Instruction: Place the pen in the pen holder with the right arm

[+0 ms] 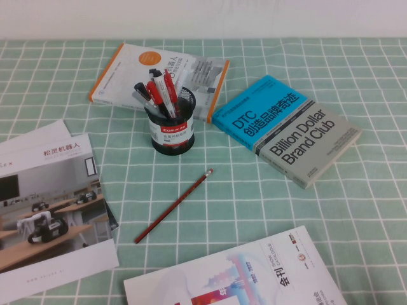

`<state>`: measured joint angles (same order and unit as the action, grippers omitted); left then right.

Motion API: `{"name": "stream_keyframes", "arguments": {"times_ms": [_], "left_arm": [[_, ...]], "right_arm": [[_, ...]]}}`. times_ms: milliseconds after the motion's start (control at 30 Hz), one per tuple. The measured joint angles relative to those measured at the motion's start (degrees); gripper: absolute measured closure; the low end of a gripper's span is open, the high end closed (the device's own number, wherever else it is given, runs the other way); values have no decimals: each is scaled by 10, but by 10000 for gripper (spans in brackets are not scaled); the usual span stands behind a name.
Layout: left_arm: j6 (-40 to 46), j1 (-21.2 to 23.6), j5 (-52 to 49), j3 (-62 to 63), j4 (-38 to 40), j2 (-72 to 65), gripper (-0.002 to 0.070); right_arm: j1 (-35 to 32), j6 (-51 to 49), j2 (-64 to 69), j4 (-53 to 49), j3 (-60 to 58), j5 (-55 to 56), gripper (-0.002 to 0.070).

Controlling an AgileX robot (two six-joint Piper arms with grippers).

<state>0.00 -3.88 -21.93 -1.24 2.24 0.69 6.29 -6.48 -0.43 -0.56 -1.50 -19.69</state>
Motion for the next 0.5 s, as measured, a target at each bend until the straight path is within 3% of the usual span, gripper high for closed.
{"name": "stream_keyframes", "arguments": {"times_ms": [233,500], "left_arm": [[0,0,0,0,0,0,680],[0,0,0,0,0,0,680]], "right_arm": [[0,0,0,37,-1,37,696],[0,0,0,324,-1,158,696]]}}
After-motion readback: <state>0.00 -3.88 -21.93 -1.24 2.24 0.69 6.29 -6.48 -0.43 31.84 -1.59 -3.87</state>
